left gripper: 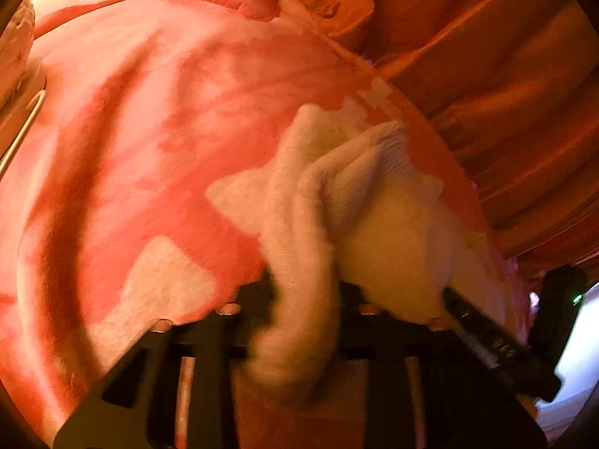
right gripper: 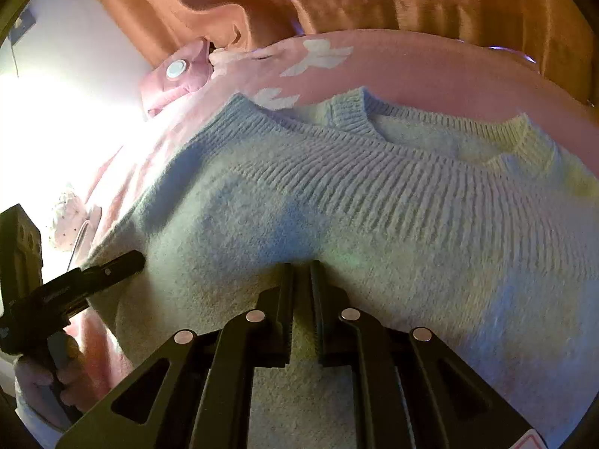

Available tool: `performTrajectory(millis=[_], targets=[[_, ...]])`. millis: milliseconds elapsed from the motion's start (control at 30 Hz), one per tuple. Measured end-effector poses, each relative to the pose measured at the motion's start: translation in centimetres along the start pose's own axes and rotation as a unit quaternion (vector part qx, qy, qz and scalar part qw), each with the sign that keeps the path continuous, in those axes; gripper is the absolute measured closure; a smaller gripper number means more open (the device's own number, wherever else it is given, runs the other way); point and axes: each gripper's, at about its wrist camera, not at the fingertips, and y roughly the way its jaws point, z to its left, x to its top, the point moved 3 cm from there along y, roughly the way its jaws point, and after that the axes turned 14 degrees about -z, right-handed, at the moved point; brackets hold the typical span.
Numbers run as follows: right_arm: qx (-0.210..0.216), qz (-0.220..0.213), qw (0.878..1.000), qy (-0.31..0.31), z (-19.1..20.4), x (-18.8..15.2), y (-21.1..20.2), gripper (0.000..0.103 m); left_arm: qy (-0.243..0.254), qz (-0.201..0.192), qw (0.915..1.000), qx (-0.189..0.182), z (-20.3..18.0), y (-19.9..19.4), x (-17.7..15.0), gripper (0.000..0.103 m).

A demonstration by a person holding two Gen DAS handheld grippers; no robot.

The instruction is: Fold small clothes

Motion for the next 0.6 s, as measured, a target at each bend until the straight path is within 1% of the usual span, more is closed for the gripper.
performTrajectory(millis=[33, 133, 167, 200, 233, 300, 333, 367, 400, 433, 467, 500, 533, 600], targets=[[0.005, -0.001, 1.000, 0.006, -0.2, 0.0, 0.0, 0.094, -0.002, -0.007, 1.0000, -0.005, -0.5, -0.4, 0.4, 0.082], [0.019, -0.003, 0.999, 0.028, -0.6, 0.0, -0.3, 0.094, 0.018, -0.035, 0.9983, -0.042, -4.0, -2.4, 1.4, 0.084], [0.023, -0.003, 0.999, 0.035, -0.8, 0.1, -0.5, 0.093, 0.037, -0.045, 0.9962, -0.065, -6.3, -3.3, 1.6, 0.084], [0.027, -0.003, 0.999, 0.043, -1.0, 0.2, -0.8, 0.092, 0.048, -0.048, 0.9947, -0.077, -7.7, -3.9, 1.6, 0.084], [0.033, -0.005, 0.998, 0.055, -1.3, 0.5, -1.5, 0.090, 0.066, -0.053, 0.9914, -0.100, -10.2, -4.6, 1.5, 0.084], [0.030, -0.031, 0.997, 0.070, -2.5, 1.3, -3.9, 0.079, 0.098, -0.059, 0.9842, -0.135, -14.3, -5.5, 1.2, 0.085], [0.024, -0.053, 0.995, 0.076, -3.7, 1.9, -6.0, 0.076, 0.118, -0.060, 0.9787, -0.157, -16.7, -6.0, 0.7, 0.085], [0.012, -0.070, 0.994, 0.087, -5.1, 2.4, -7.9, 0.070, 0.132, -0.060, 0.9740, -0.174, -18.5, -6.4, 0.1, 0.085], [-0.001, -0.083, 0.992, 0.096, -6.2, 2.7, -9.4, 0.063, 0.146, -0.057, 0.9695, -0.188, -20.2, -6.6, -0.5, 0.085], [-0.025, -0.107, 0.988, 0.111, -8.5, 3.0, -12.2, 0.060, 0.159, -0.050, 0.9643, -0.205, -22.1, -6.6, -1.4, 0.085], [-0.041, -0.122, 0.985, 0.117, -9.9, 3.0, -14.0, 0.056, 0.169, -0.035, 0.9589, -0.225, -24.0, -6.6, -2.7, 0.085], [-0.058, -0.134, 0.982, 0.122, -11.0, 2.8, -15.5, 0.053, 0.176, -0.020, 0.9541, -0.241, -25.6, -6.4, -4.0, 0.086], [-0.083, -0.151, 0.976, 0.136, -12.9, 2.3, -17.7, 0.051, 0.186, -0.005, 0.9496, -0.252, -26.9, -6.1, -5.4, 0.086], [-0.098, -0.169, 0.967, 0.167, -15.3, 1.1, -20.1, 0.047, 0.209, 0.038, 0.9415, -0.262, -29.4, -4.3, -9.5, 0.086]])
